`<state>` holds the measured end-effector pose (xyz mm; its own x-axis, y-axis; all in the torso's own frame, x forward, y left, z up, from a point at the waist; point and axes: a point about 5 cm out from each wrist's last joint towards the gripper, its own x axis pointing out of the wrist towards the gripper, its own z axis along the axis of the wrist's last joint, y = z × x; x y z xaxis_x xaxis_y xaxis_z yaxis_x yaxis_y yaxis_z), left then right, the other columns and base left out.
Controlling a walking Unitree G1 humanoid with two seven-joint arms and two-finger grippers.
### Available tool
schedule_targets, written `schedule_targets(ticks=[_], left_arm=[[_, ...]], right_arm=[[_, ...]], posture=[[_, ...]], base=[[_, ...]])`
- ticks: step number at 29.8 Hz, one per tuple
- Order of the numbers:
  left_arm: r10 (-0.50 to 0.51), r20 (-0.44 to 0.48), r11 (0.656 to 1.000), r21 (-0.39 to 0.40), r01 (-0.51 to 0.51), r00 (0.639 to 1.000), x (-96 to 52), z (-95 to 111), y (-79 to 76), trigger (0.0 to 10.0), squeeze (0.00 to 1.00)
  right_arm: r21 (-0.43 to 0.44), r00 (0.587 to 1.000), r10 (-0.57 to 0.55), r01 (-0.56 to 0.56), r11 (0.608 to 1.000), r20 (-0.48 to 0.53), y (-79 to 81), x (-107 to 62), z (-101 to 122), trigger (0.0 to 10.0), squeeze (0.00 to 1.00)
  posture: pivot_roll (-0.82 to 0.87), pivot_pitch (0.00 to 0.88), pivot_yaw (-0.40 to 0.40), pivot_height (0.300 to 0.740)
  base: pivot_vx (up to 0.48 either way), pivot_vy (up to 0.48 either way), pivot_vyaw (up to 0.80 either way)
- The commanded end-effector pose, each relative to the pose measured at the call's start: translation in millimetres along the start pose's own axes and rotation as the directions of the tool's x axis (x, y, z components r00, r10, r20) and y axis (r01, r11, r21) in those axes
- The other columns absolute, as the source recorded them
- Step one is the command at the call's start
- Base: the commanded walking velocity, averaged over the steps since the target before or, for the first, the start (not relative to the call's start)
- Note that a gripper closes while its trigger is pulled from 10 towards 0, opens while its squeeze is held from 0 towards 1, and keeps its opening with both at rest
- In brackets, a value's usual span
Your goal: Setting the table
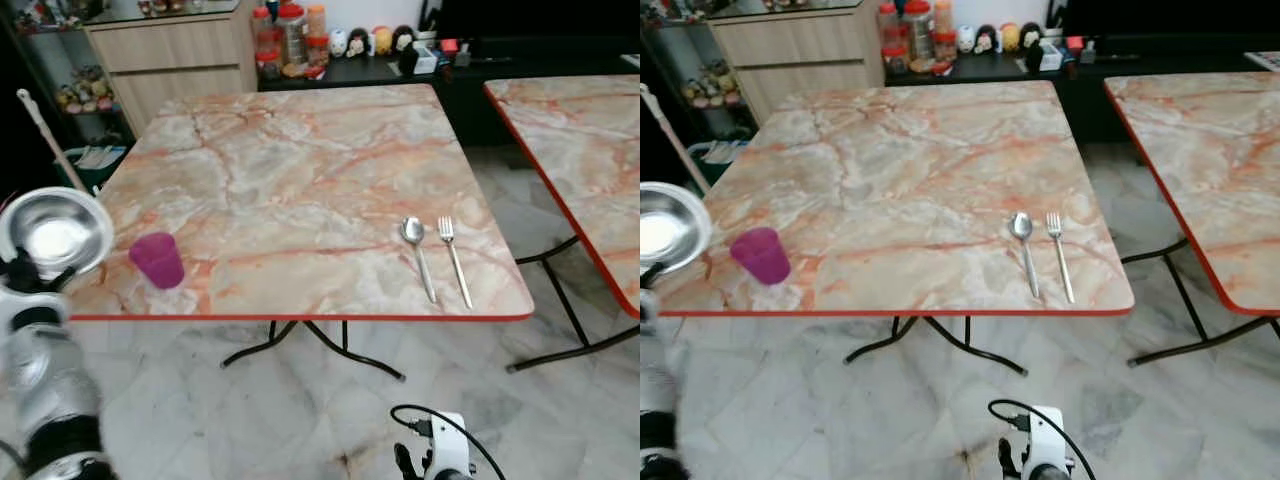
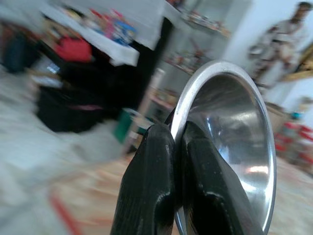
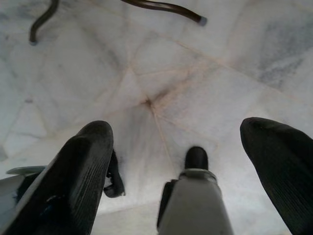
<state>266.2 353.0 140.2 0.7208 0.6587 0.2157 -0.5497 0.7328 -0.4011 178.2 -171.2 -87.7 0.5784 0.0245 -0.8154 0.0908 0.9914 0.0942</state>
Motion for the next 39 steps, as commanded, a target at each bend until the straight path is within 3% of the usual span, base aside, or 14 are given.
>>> schedule_targets(ticks=[1, 5, 10, 16, 20, 24, 26, 28, 29, 30, 32, 38, 39], left_arm=[[0.09, -0.026, 0.989, 0.123, -0.087, 0.996, -6.4, -8.0, 23.3, 10.0, 0.0], [0.138, -0.035, 0.975, 0.178, -0.13, 0.99, -11.8, -12.8, 35.8, 10.0, 0.0], [0.215, -0.088, 0.936, 0.303, -0.18, 0.973, -28.0, -30.8, 54.0, 10.0, 0.0], [0.364, -0.135, 0.885, 0.358, -0.297, 0.922, -51.8, -52.9, 78.4, 10.0, 0.0], [0.391, -0.187, 0.872, 0.389, -0.297, 0.901, -60.1, -62.4, 84.7, 10.0, 0.0], [0.321, -0.393, 0.886, 0.445, -0.128, 0.862, -76.2, -92.4, 78.9, 10.0, 0.0], [0.246, -0.505, 0.891, 0.455, 0.013, 0.827, -85.9, -108.1, 69.9, 10.0, 0.0], [0.164, -0.625, 0.866, 0.462, 0.192, 0.763, -100.1, -126.6, 57.1, 10.0, 0.0], [0.11, -0.716, 0.846, 0.431, 0.313, 0.689, -113.7, -140.6, 47.3, 10.0, 0.0], [0.11, -0.716, 0.846, 0.431, 0.313, 0.689, -113.7, -140.6, 47.3, 10.0, 0.0], [0.005, -0.815, 0.818, 0.337, 0.466, 0.58, -133.4, -157.3, 29.3, 10.0, 0.0], [-0.03, -0.856, 0.797, 0.292, 0.529, 0.517, -148.4, -168.3, 16.1, 10.0, 0.0], [-0.021, -0.868, 0.827, 0.264, 0.496, 0.497, -154.0, -172.4, 12.5, 10.0, 0.0]], right_arm=[[0.008, 1.0, -0.001, 0.001, 1.0, 0.006, 1.0, 0.2, 0.9, 10.0, 0.0], [0.011, 1.0, -0.007, 0.007, 1.0, 0.008, 0.0, 0.1, 1.1, 10.0, 0.0], [0.019, 1.0, -0.011, 0.011, 1.0, 0.005, 0.0, -0.1, -0.4, 10.0, 0.0], [0.032, 1.0, -0.019, 0.019, 0.999, 0.007, -0.6, -0.4, -1.4, 10.0, 0.0], [0.036, 1.0, -0.023, 0.022, 0.999, 0.007, -1.6, -0.5, -1.5, 10.0, 0.0], [0.037, 1.0, -0.024, 0.024, 0.999, 0.007, -1.9, -0.5, -1.4, 10.0, 0.0], [0.039, 1.0, -0.023, 0.022, 0.999, 0.01, -1.7, -0.5, -1.0, 10.0, 0.0], [0.046, 1.0, -0.023, 0.022, 0.999, 0.016, -1.4, -0.4, -0.1, 10.0, 0.0], [0.045, 1.0, -0.024, 0.024, 0.999, 0.016, -1.4, -0.3, 0.1, 10.0, 0.0], [0.045, 1.0, -0.024, 0.024, 0.999, 0.016, -1.4, -0.3, 0.1, 10.0, 0.0], [0.043, 1.0, -0.025, 0.025, 0.999, 0.018, -1.8, -0.3, 0.5, 10.0, 0.0], [0.041, 0.999, -0.031, 0.03, 0.999, 0.017, -5.4, -1.2, -1.0, 10.0, 0.0], [0.042, 0.999, -0.036, 0.036, 0.998, 0.016, -8.6, -2.1, -3.0, 10.0, 0.0]], posture=[[-0.09, 0.0, 0.069, 0.74], [-0.09, 0.0, 0.074, 0.74], [-0.1, 0.0, 0.079, 0.74], [-0.12, 0.0, 0.088, 0.74], [-0.12, 0.0, 0.087, 0.74], [-0.11, 0.0, 0.082, 0.74], [-0.11, 0.0, 0.082, 0.74], [-0.12, 0.0, 0.085, 0.74], [-0.12, 0.0, 0.085, 0.74], [-0.12, 0.0, 0.085, 0.74], [-0.15, 0.0, 0.094, 0.74], [-0.16, 0.0, 0.097, 0.74], [-0.18, 0.0, 0.101, 0.74]], base=[[0.0, 0.0, 0.0], [0.0, 0.0, 0.0], [0.0, 0.0, 0.0], [0.0, 0.0, 0.0], [0.0, 0.0, 0.0], [0.0, 0.0, 0.0], [0.0, 0.0, 0.0], [0.0, 0.0, 0.0], [0.0, 0.0, 0.0], [0.0, 0.0, 0.0], [0.0, 0.0, 0.0], [0.0, 0.0, 0.0], [0.0, 0.0, 0.0]])
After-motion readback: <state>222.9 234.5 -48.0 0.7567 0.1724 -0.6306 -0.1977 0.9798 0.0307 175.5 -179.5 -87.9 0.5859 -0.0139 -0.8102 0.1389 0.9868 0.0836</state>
